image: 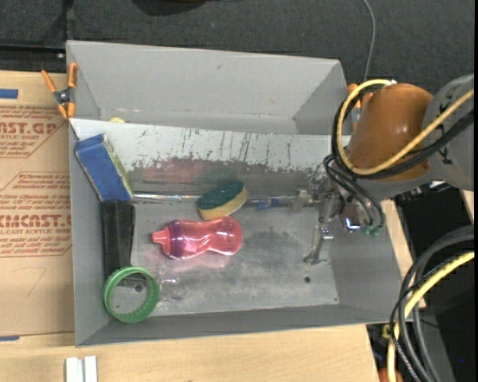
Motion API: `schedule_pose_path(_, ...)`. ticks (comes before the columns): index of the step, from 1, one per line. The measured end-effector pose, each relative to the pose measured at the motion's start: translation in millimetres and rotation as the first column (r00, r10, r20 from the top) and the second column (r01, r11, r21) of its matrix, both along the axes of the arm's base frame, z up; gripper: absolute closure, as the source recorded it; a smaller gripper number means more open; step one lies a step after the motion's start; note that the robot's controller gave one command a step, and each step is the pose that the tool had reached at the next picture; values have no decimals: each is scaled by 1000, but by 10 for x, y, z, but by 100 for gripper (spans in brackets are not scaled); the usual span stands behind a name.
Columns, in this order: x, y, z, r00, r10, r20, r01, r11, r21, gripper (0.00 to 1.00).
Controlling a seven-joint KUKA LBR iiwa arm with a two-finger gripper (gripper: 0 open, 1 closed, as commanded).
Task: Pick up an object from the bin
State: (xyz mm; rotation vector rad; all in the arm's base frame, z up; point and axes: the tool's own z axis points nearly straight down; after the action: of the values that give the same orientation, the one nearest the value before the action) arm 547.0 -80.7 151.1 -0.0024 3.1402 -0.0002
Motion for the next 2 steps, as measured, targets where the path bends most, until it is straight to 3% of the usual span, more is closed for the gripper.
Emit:
schedule_pose_path(1,0,0,0,1000,0,0,0,1000,0,0)
schedule_pose_path(2,-10,-9,-680,1000,-16,-5,16,1000,2,0)
